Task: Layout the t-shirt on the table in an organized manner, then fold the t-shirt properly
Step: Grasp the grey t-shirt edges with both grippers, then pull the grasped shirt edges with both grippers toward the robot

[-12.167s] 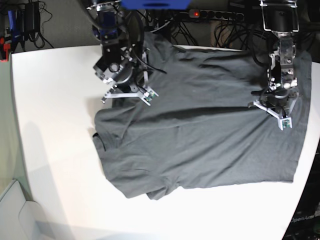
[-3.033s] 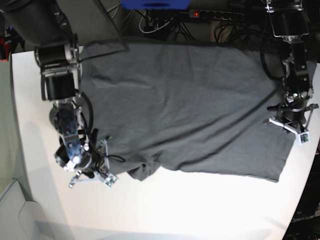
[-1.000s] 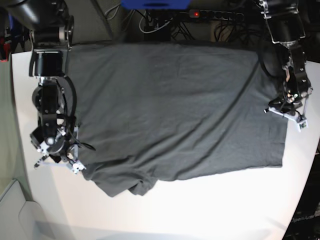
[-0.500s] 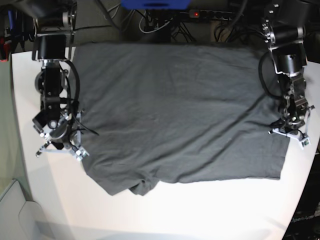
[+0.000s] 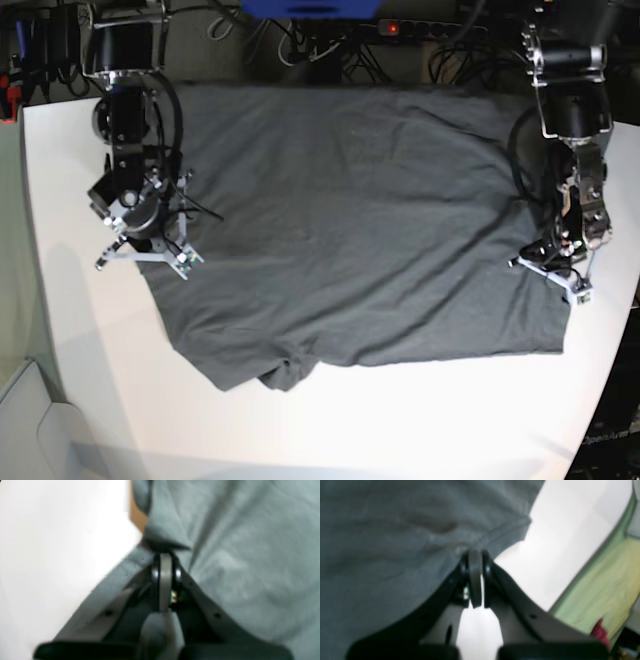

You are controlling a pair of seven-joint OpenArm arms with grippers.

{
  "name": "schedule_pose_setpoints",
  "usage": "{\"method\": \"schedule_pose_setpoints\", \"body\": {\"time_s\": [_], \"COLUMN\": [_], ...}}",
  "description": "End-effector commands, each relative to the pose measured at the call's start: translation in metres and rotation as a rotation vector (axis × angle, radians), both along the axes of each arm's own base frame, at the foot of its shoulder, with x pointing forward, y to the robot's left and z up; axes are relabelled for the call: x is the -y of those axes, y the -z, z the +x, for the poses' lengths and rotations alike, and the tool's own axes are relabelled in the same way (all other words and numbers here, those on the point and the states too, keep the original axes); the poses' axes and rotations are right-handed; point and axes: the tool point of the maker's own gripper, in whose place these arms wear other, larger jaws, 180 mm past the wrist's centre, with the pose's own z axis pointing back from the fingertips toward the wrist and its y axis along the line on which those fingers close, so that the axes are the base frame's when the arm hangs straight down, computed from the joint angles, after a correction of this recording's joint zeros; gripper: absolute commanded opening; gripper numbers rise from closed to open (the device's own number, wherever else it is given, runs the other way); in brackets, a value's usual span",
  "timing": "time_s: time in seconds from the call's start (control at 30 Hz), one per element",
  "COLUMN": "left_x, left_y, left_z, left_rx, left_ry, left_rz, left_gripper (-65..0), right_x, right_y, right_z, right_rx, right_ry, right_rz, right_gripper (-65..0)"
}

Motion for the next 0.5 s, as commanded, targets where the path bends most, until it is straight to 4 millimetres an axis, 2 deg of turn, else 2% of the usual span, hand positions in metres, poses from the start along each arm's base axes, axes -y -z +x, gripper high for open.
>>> {"method": "schedule_pose_setpoints", "body": {"time_s": [0.0, 0.27, 0.37, 0.47], "left_x": [-0.015, -0.056, -0.056, -0.051], "left_y": [-0.028, -0.05, -0.051, -0.043], "left_z": [0.011, -0.032, -0.05, -0.068], "left_rx": [0.061, 0.062, 0.033, -0.002], "left_ry": [-0.007, -0.128, -0.135, -0.119], "left_rz": [0.052, 0.047, 0.048, 0.058], "left_gripper": [-64.9, -64.9, -64.9, -64.9], "right_x": [-0.001, -0.012, -0.021, -0.025], "right_y": [-0.013, -0.01, -0.012, -0.008], "right_z": [0.004, -0.029, -0.043, -0.053], "right_rx": [0.047, 0.035, 0.034, 0.019], "right_ry": [-0.006, -0.043, -0.069, -0.081], "right_rz": [-0.002, -0.002, 0.001, 0.004], "right_gripper": [-65.0, -65.0, -65.0, -65.0]}}
